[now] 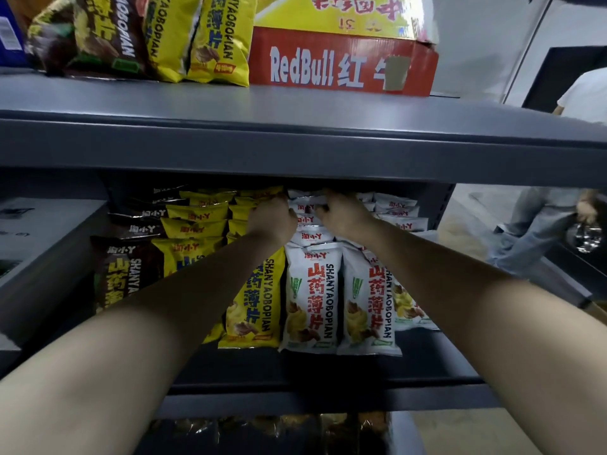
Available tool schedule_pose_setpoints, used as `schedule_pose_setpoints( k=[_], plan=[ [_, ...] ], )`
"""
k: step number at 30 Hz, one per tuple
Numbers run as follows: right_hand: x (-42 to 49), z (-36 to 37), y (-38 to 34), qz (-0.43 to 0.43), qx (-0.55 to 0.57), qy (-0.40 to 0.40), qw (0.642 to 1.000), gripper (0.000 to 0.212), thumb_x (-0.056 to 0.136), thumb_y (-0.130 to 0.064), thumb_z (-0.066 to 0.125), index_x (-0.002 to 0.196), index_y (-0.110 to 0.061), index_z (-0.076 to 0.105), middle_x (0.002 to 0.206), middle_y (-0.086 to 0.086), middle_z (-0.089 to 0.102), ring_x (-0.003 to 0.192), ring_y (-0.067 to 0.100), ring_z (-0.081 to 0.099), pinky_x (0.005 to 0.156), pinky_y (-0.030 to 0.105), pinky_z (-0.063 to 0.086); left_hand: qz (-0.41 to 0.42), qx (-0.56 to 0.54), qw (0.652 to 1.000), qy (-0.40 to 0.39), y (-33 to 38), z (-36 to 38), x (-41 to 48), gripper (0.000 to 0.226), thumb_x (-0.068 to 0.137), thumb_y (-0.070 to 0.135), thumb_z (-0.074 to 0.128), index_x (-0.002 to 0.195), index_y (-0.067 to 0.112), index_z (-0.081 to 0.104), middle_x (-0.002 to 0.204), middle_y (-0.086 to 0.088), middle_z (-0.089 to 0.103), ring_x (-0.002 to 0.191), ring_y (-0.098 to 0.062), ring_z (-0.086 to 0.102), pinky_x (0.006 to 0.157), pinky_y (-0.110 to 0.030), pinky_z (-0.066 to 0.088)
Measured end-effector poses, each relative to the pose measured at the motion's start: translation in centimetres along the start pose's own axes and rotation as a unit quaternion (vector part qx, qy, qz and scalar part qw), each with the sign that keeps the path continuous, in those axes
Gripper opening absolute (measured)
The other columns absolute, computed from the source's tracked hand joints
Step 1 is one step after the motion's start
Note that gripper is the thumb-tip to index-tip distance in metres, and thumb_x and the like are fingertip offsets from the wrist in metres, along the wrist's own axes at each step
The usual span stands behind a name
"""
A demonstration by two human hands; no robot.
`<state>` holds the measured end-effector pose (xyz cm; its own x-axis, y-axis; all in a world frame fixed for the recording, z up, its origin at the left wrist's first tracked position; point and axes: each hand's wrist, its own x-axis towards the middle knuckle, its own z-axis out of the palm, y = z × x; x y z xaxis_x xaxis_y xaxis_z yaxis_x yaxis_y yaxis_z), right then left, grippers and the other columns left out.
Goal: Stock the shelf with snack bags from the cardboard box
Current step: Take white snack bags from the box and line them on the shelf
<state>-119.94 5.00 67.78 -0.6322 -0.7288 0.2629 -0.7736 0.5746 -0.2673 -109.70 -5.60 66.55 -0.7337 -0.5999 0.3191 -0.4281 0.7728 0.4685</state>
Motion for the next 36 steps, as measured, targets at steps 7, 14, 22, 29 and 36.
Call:
schedule_pose_setpoints(
  k=[7, 14, 22, 29, 36],
  plan=[
    [0.8, 1.7, -0.4, -0.004, -0.076, 0.011, 0.997, 0.046, 0.1, -0.038, 0.035, 0.135, -0.013, 0.05, 0.142, 0.012, 0.047, 0.127, 0.031, 0.046, 0.105, 0.038, 0.038, -0.021, -0.017, 1.0, -0.004, 0.3, 0.7, 0.9, 0.037, 0.088, 0.019, 0.046, 0.124, 0.022, 0.057, 0.127, -0.009, 0.059, 0.12, -0.029, 0.049, 0.1, -0.039, 0.031],
    [0.9, 1.7, -0.7, 0.057, -0.106, 0.002, 0.993, 0.045, 0.1, -0.038, 0.031, 0.131, -0.01, 0.049, 0.141, 0.01, 0.045, 0.13, 0.03, 0.04, 0.104, 0.044, 0.032, 0.004, 0.031, 0.999, 0.004, 0.1, 1.5, 1.5, 0.031, 0.094, 0.023, 0.038, 0.115, 0.026, 0.06, 0.122, -0.006, 0.061, 0.115, -0.029, 0.051, 0.095, -0.044, 0.029],
    [2.2, 0.6, 0.2, 0.094, -0.074, 0.008, 0.993, 0.021, 0.101, -0.022, 0.037, 0.098, -0.014, 0.056, 0.103, 0.011, 0.058, 0.095, 0.026, 0.054, 0.078, 0.032, 0.038, 0.026, 0.014, 0.999, 0.039, -0.5, 1.8, 1.7, 0.028, 0.088, 0.015, 0.045, 0.104, 0.027, 0.064, 0.111, -0.002, 0.066, 0.11, -0.027, 0.054, 0.094, -0.043, 0.032],
    [2.7, 1.6, 0.6, 0.141, -0.059, 0.016, 0.988, 0.021, 0.098, -0.013, 0.039, 0.096, -0.009, 0.06, 0.11, 0.015, 0.062, 0.105, 0.03, 0.058, 0.089, 0.033, 0.043, 0.035, 0.037, 0.996, 0.068, 0.0, 2.1, 1.8, 0.027, 0.084, 0.021, 0.049, 0.103, 0.031, 0.066, 0.104, 0.0, 0.069, 0.104, -0.029, 0.058, 0.09, -0.039, 0.035],
    [3.1, 2.1, 0.1, 0.16, -0.037, 0.036, 0.986, 0.018, 0.097, -0.013, 0.042, 0.101, -0.007, 0.059, 0.113, 0.015, 0.06, 0.108, 0.03, 0.056, 0.094, 0.036, 0.043, 0.015, 0.16, 0.985, 0.058, 0.8, 2.2, 1.4, 0.02, 0.089, 0.021, 0.05, 0.089, 0.019, 0.07, 0.096, -0.007, 0.069, 0.111, -0.032, 0.053, 0.096, -0.049, 0.033]
  ],
)
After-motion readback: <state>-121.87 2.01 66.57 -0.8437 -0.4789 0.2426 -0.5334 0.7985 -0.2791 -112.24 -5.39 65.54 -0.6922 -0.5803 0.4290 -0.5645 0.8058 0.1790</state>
